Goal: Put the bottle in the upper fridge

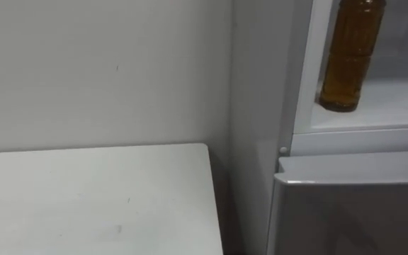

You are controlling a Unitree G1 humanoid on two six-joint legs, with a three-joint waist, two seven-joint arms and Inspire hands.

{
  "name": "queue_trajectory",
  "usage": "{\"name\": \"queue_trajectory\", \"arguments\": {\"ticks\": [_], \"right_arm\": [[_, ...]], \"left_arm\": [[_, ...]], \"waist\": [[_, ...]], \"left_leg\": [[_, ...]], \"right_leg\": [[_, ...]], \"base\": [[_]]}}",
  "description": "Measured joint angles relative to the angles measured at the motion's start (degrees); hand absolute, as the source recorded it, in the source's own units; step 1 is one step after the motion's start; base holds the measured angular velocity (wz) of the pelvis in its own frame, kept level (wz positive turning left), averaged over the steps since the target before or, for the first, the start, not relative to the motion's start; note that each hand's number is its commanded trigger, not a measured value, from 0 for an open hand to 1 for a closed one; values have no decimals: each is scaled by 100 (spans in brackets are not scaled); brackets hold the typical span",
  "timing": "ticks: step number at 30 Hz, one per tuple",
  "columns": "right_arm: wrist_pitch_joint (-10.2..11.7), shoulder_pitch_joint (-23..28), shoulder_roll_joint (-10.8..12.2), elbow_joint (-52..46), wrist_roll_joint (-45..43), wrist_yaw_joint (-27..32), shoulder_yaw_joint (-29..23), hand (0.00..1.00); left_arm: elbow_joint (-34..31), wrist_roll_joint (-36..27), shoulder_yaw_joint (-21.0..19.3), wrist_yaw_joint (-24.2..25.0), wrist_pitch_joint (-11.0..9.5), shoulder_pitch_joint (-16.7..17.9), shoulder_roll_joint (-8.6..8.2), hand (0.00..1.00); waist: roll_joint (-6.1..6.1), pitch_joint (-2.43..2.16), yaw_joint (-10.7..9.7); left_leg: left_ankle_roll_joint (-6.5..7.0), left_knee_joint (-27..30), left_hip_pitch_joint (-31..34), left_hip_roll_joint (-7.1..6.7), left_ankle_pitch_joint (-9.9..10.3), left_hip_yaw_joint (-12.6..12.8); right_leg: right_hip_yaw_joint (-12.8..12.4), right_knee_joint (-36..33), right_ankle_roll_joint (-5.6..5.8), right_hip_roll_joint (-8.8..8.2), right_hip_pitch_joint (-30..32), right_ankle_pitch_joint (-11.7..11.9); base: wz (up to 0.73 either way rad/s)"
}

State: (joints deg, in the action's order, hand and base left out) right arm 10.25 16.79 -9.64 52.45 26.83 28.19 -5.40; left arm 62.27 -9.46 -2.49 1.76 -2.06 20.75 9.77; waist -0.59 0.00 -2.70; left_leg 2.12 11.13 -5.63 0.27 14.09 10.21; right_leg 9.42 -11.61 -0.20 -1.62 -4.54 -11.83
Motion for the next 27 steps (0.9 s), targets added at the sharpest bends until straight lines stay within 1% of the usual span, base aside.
{"name": "queue_trajectory", "arguments": {"ticks": [2, 3, 5, 6, 8, 9, 11, 12, 14, 18, 20, 21, 23, 24, 27], "right_arm": [[-137, -30, -2, 339, 269, -468, 153, 0], [-183, -26, -1, 400, 307, -594, 201, 0], [-385, -44, 6, 811, 443, -1261, 355, 0], [-441, -60, 10, 908, 495, -1406, 366, 0], [-668, -191, 22, 1308, 689, -1989, 389, 0], [-718, -216, 22, 1400, 720, -2120, 414, 0], [-938, -277, 26, 1543, 811, -2603, 451, 0], [-966, -310, 25, 1584, 840, -2709, 477, 0], [-1101, -414, 24, 1709, 913, -3068, 539, 0], [-1197, -458, -1, 1737, 941, -3428, 540, 0], [-1287, -442, -27, 1753, 1070, -3605, 544, 0], [-1289, -433, -27, 1762, 1094, -3647, 531, 0], [-1300, -430, -26, 1863, 1111, -3749, 466, 0], [-1314, -432, -24, 1892, 1118, -3773, 438, 0], [-1405, -445, -22, 1934, 1198, -3839, 401, 0]], "left_arm": [[7, 19, 52, 15, 14, 8, 1, 0], [7, 30, 50, 17, 28, 10, 1, 0], [51, 128, 44, 57, 118, 11, -5, 0], [54, 127, 38, 78, 146, 11, -7, 0], [52, 226, -6, 173, 300, 2, -3, 0], [53, 261, -14, 195, 335, -1, -2, 0], [51, 296, -10, 304, 458, -11, -3, 0], [51, 295, -8, 334, 480, -10, -4, 0], [47, 291, 4, 412, 599, -19, -5, 0], [45, 347, 4, 508, 760, -119, -4, 0], [39, 353, 32, 531, 828, -134, -5, 0], [37, 359, 40, 539, 847, -135, -5, 0], [31, 544, 39, 609, 960, -170, -4, 0], [31, 571, 41, 622, 975, -186, -4, 0], [33, 675, 41, 624, 1071, -270, -4, 0]], "waist": [[1, 7, 8], [3, 9, 10], [3, 11, 25], [3, 11, 38], [-1, 13, 97], [-1, 13, 114], [-4, 15, 175], [-4, 15, 176], [-4, 16, 175], [-25, 27, 183], [-40, 32, 182], [-44, 34, 166], [-65, 44, 141], [-70, 46, 143], [-81, 50, 141]], "left_leg": [[6, 4, -5, -6, 7, -32], [6, 2, -4, -10, 7, -43], [6, 2, -5, -15, 8, -75], [6, 2, -5, -14, 8, -79], [5, 4, -4, -13, 8, -84], [5, 4, -6, -12, 8, -87], [5, 13, -5, -13, 8, -91], [5, 14, -5, -14, 8, -91], [5, 20, -6, -14, 8, -94], [5, 32, -3, -14, 8, -120], [0, 33, 5, -9, 11, -122], [0, 33, 6, -8, 12, -123], [-2, 29, 1, -7, 12, -134], [-2, 28, -1, -8, 12, -134], [-2, 20, -2, -7, 12, -133]], "right_leg": [[0, 7, 10, -1, -20, -16], [1, 4, 11, -3, -19, -20], [5, 6, 12, 6, -35, -34], [7, 8, 11, 11, -37, -34], [7, 14, 10, 7, -35, -35], [8, 14, 10, 5, -36, -35], [10, 15, 9, 3, -37, -35], [10, 15, 9, 3, -37, -35], [14, 18, 9, 5, -41, -35], [21, 89, 6, 10, -61, -33], [23, 95, 5, 17, -61, -33], [23, 97, 5, 17, -61, -33], [24, 99, 3, 32, -65, -32], [23, 100, 3, 34, -66, -32], [19, 100, 3, 54, -65, -32]], "base": [[7], [7], [5], [3], [0], [0], [0], [0], [0], [2], [0], [0], [0], [0], [0]]}}
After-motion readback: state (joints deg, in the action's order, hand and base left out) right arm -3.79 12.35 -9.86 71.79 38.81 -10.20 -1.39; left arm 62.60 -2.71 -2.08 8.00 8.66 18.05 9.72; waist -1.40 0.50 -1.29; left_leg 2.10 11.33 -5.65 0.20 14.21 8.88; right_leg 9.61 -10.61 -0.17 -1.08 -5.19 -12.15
